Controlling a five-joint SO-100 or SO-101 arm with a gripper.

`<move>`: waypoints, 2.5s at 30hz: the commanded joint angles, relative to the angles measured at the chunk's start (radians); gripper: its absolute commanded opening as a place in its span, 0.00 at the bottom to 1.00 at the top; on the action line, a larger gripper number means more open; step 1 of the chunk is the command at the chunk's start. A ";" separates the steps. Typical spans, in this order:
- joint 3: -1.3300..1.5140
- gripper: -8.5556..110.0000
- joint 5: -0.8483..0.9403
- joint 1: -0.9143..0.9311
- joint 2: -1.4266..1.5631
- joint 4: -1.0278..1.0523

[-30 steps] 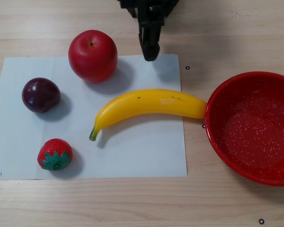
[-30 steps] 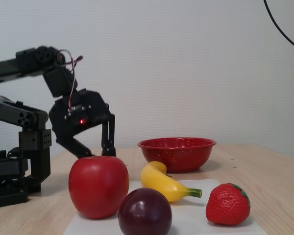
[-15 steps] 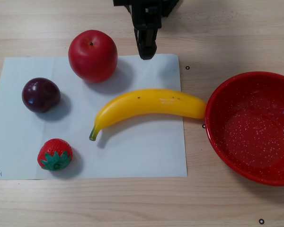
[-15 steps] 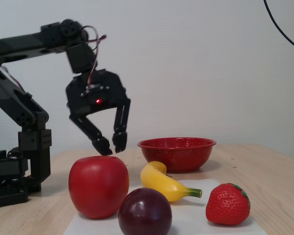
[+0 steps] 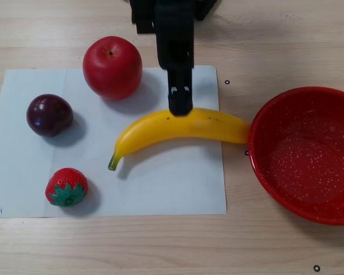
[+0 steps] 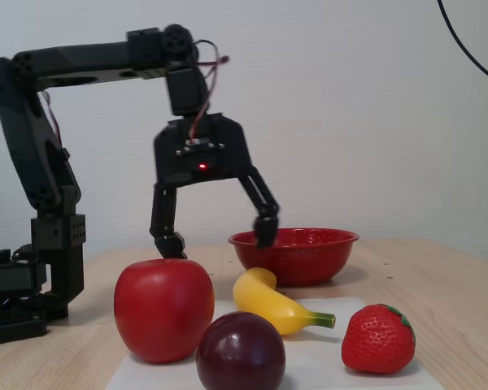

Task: Grasp the banana and put it in the red bowl.

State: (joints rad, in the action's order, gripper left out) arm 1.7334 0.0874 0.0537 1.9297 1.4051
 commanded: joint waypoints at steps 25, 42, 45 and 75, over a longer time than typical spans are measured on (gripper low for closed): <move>-0.414 0.72 -0.005 0.031 -0.410 0.017; -0.569 0.73 -0.006 0.035 -0.632 0.051; -0.588 0.73 0.000 0.038 -0.663 0.058; -0.480 0.56 -0.021 0.009 -0.549 0.132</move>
State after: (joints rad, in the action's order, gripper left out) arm 1.2763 0.0828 0.0798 1.2333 1.5156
